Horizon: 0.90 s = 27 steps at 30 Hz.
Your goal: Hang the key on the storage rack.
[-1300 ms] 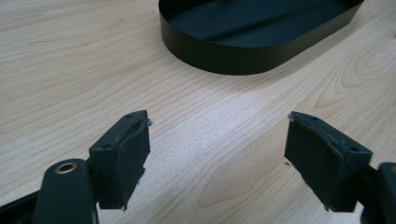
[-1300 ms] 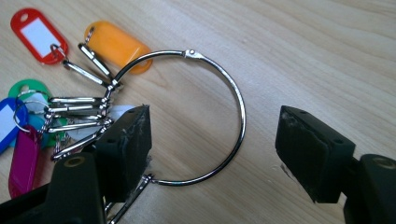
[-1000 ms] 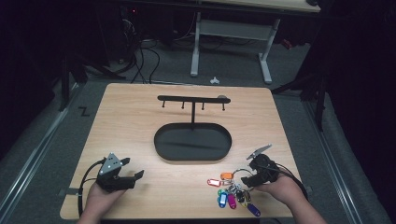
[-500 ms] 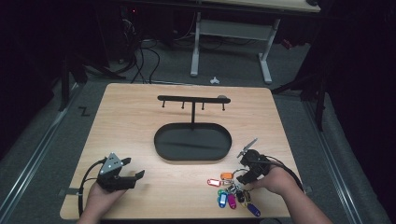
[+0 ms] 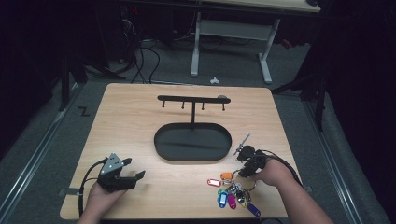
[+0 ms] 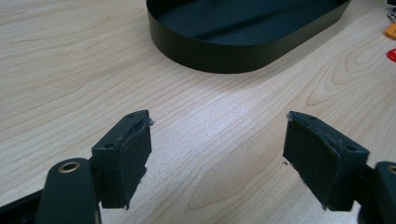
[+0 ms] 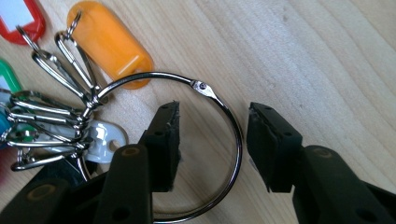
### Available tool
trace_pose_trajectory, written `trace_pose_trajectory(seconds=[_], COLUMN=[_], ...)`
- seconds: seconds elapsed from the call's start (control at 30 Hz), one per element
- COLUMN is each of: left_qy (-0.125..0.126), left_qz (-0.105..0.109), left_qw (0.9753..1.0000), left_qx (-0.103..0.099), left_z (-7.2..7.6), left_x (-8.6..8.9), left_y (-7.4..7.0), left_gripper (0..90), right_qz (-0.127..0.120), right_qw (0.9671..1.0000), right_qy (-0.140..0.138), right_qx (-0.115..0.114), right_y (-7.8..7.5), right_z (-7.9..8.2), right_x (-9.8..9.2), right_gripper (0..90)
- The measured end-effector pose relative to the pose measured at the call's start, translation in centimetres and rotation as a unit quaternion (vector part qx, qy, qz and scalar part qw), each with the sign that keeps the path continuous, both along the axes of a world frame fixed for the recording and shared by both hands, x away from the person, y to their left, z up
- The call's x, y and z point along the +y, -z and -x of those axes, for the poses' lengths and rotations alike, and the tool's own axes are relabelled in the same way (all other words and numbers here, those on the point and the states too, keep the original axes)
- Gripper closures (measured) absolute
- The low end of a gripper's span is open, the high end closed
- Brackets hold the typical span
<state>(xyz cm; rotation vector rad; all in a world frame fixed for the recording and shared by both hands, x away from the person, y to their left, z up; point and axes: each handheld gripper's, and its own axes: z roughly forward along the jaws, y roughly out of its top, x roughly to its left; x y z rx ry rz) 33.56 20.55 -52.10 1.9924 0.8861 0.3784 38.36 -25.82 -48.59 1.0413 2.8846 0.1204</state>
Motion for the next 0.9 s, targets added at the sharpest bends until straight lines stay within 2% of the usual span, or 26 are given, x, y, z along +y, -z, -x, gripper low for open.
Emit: trace_pose_trajectory(seconds=[0.13,0.2,0.33,0.4,0.57,0.67,0.73,0.83,0.9], left_qy=[0.002,0.002,0.002,0.002,0.004,0.004,0.005,0.006,0.006], left_qz=[-0.001,0.0,0.0,0.0,0.0,0.001,0.0,-0.001,-0.001], left_qw=[1.0,1.0,1.0,1.0,1.0,1.0,1.0,1.0,1.0], left_qx=[0.001,0.001,0.0,0.001,0.0,0.001,0.002,0.002,0.002], left_z=[0.02,0.01,0.0,-0.01,0.03,0.02,0.03,0.06,0.06], left_x=[-0.05,-0.05,-0.03,-0.03,-0.02,-0.04,-0.09,-0.14,-0.14], left_y=[0.0,0.02,0.01,0.01,-0.03,-0.01,0.0,0.01,0.0], left_gripper=[24.4,24.5,24.5,24.6,24.7,24.9,24.9,25.1,25.2], right_qz=[0.007,0.013,0.012,0.013,0.017,0.021,0.022,0.032,0.035], right_qw=[0.9999,0.9995,0.9993,0.999,0.9991,0.9989,0.999,0.9989,0.9988], right_qy=[-0.013,-0.025,-0.026,-0.032,-0.022,-0.001,0.003,-0.01,-0.009], right_qx=[0.006,0.016,0.023,0.028,0.032,0.041,0.039,0.032,0.034], right_y=[0.03,0.1,0.17,0.15,0.12,0.15,0.15,0.15,0.14], right_z=[-0.23,-0.48,-0.68,-0.75,-0.87,-0.72,-0.66,-0.44,-0.48], right_x=[0.25,0.46,0.52,0.57,0.39,0.21,0.23,0.48,0.53], right_gripper=[60.1,64.9,66.5,70.3,79.5,86.3,86.5,86.4,83.6])
